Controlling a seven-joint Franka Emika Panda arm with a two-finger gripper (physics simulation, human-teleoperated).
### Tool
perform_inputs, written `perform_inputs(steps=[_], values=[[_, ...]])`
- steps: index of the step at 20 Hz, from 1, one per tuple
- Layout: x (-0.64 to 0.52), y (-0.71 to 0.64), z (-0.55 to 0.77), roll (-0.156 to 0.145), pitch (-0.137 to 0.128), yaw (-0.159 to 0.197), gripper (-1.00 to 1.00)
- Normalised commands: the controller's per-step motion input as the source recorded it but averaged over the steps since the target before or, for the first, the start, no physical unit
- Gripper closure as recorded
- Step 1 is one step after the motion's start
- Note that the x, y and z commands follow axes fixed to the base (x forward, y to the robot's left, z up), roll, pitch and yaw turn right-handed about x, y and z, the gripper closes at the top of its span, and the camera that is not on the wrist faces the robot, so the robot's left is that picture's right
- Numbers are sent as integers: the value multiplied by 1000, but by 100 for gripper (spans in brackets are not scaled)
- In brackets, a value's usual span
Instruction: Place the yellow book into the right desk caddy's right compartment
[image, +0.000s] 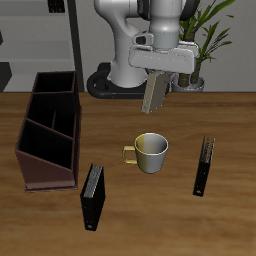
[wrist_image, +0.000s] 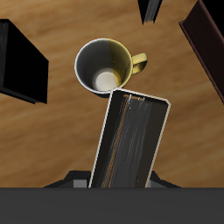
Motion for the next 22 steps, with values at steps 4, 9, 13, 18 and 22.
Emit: perform_inputs(steps=[4, 9, 13, 18, 22], values=[[-224, -341, 165, -26, -34, 54, 100], [-172, -484, 98, -52, -21, 0, 100], [-103, -632, 65, -37, 32, -51, 100], [-165, -719, 210, -52, -47, -8, 100], [-158, -614, 152, 1, -15, 37, 100]])
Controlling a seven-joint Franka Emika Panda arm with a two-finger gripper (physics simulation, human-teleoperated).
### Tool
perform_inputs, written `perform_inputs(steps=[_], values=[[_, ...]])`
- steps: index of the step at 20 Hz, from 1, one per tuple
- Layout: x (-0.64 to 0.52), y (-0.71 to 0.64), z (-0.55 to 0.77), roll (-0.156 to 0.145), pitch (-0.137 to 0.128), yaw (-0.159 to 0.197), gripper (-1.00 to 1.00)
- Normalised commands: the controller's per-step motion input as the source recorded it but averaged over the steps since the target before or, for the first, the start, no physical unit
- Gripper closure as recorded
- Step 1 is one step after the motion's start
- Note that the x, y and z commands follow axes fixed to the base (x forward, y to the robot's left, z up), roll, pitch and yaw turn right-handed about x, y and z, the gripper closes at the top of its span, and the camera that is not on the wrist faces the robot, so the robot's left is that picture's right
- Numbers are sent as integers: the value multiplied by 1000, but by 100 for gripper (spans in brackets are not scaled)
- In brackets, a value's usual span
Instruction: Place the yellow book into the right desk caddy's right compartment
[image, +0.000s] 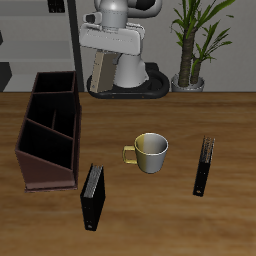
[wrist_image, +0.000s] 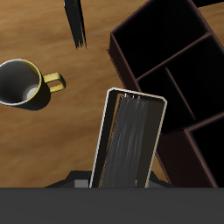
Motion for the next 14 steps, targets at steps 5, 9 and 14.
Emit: perform_inputs(steps=[5, 9, 14], values=[[-112, -374, -42, -21, 17, 51, 100], [-114, -326, -171, -3, 14, 67, 100], [-92, -361, -130, -40, 29, 24, 100]])
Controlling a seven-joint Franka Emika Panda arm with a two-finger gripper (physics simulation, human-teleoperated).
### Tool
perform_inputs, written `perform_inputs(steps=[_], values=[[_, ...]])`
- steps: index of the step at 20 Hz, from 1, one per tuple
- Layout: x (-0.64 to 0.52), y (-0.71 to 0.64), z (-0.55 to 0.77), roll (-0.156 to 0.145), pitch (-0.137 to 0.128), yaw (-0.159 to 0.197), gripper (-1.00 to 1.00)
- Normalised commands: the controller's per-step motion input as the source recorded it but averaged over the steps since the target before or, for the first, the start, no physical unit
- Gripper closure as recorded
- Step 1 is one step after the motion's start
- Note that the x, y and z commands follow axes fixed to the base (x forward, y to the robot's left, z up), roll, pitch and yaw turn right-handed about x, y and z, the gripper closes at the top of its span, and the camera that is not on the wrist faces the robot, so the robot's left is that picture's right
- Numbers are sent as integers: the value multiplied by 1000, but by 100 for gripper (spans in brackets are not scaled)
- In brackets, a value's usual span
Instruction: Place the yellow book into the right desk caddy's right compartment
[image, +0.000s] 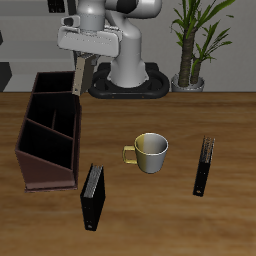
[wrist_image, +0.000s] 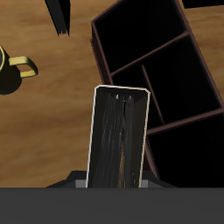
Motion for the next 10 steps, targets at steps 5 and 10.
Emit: perform_inputs(steps=[5, 10], values=[[-194, -371, 54, -63, -37, 3, 100], [-239, -434, -49, -65, 2, -33, 100]])
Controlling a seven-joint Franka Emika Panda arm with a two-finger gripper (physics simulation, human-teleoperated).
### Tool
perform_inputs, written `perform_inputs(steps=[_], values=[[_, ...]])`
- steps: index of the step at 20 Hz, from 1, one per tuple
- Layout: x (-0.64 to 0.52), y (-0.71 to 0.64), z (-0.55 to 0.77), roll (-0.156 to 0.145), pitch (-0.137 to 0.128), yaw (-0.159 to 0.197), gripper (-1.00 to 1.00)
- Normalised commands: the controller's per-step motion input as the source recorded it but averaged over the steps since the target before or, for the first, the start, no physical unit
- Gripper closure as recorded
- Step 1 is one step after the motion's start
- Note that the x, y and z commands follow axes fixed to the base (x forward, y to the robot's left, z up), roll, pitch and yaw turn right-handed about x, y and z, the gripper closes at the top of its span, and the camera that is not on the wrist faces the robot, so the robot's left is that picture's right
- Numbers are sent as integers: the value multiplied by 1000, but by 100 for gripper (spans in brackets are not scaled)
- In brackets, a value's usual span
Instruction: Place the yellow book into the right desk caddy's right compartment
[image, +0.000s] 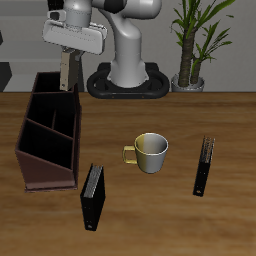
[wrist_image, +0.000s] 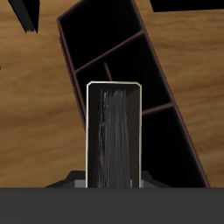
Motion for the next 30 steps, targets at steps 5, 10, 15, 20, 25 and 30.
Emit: perform_inputs(steps=[5, 10, 15, 20, 25, 30], values=[[-221, -266, 46, -61, -18, -22, 100], [-178, -251, 25, -54, -15, -6, 100], [-180, -255, -90, -64, -1, -8, 100], [-88, -79, -118, -21, 13, -14, 100], [-35, -38, -209, -9, 14, 1, 100], [161, 42, -385, 4, 70, 2, 100]])
